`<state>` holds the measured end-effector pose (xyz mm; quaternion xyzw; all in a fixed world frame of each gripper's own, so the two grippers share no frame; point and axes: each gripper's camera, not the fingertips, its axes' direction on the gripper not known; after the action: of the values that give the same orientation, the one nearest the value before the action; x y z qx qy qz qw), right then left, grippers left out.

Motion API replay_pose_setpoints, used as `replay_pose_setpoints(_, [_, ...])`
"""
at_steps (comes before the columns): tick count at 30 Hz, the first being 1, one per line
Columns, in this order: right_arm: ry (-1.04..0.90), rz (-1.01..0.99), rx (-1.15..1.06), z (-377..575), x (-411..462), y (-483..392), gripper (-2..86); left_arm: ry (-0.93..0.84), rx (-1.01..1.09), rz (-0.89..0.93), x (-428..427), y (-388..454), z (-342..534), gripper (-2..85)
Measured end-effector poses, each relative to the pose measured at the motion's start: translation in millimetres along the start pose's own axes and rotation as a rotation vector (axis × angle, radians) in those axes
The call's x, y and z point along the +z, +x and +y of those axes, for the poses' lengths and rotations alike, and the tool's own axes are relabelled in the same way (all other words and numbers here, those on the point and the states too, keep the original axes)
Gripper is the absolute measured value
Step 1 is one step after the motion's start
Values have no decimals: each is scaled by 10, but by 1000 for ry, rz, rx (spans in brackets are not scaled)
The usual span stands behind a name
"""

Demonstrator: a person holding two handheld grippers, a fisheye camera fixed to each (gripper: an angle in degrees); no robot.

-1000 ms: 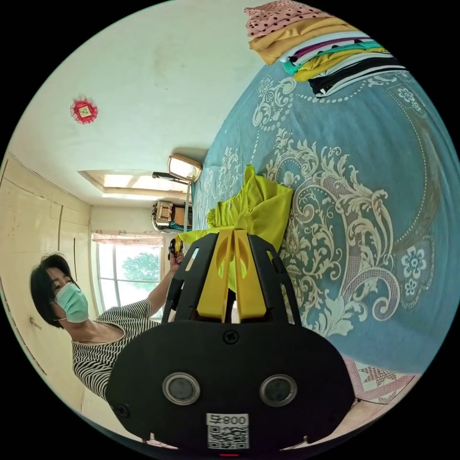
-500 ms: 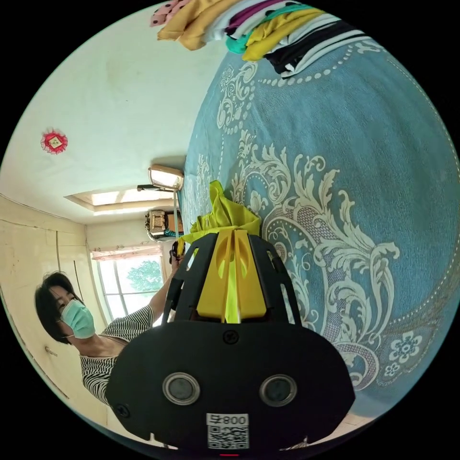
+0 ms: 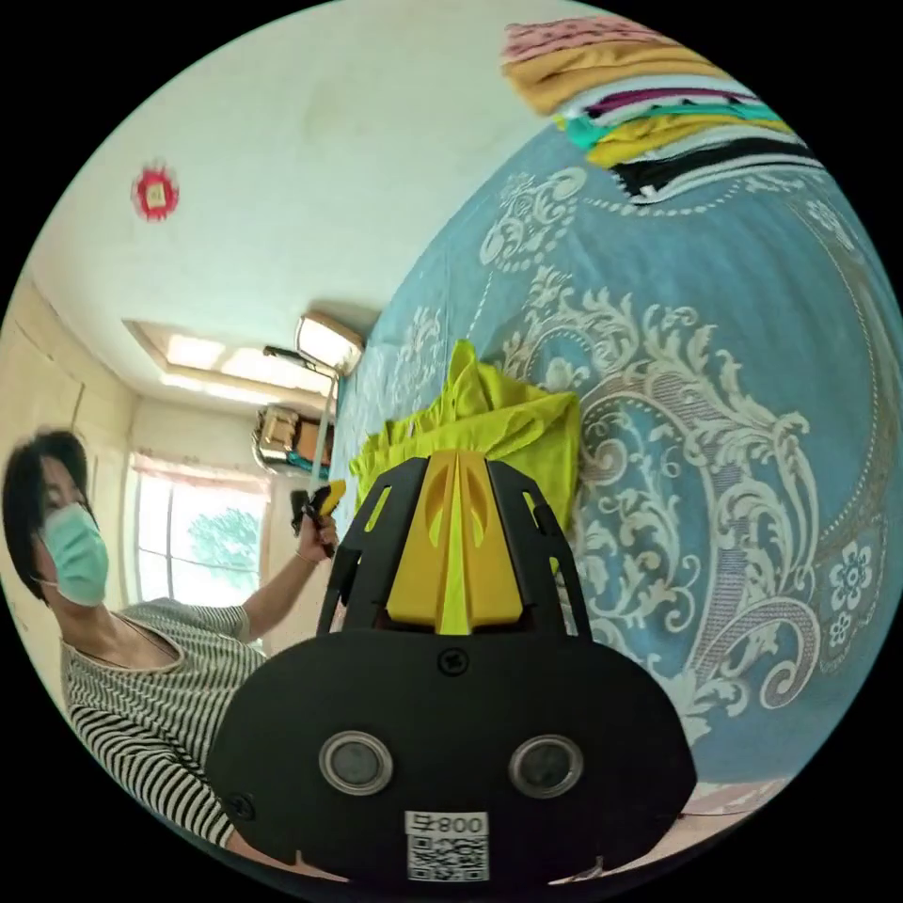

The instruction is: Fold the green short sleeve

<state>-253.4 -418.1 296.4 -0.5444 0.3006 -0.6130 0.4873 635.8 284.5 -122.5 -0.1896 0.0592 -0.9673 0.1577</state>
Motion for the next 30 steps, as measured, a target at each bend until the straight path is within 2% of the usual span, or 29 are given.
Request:
replay_pose_setpoints(6, [-299,352,-303,-88,1385,-1348,1,-229,175,-210,1032,755,-275,6])
replay_pose_setpoints(12, [-372,545,-473,-226,2135,-2200,2,-396,341,-451,1771,1323,-495,2])
replay_pose_setpoints(16, [-381,615,-512,-273,2305,-2495,2,-438,378,-514,2004,1524,-539,2])
replay_pose_setpoints(24, [-280,712,-559,-490,2244,-3125,0,-440,408,-575,2154,1908,-675,2])
replay_pose_setpoints(30, [-246,727,-572,-783,2164,-3432,0,-363,433,-630,2089,2120,-820,2])
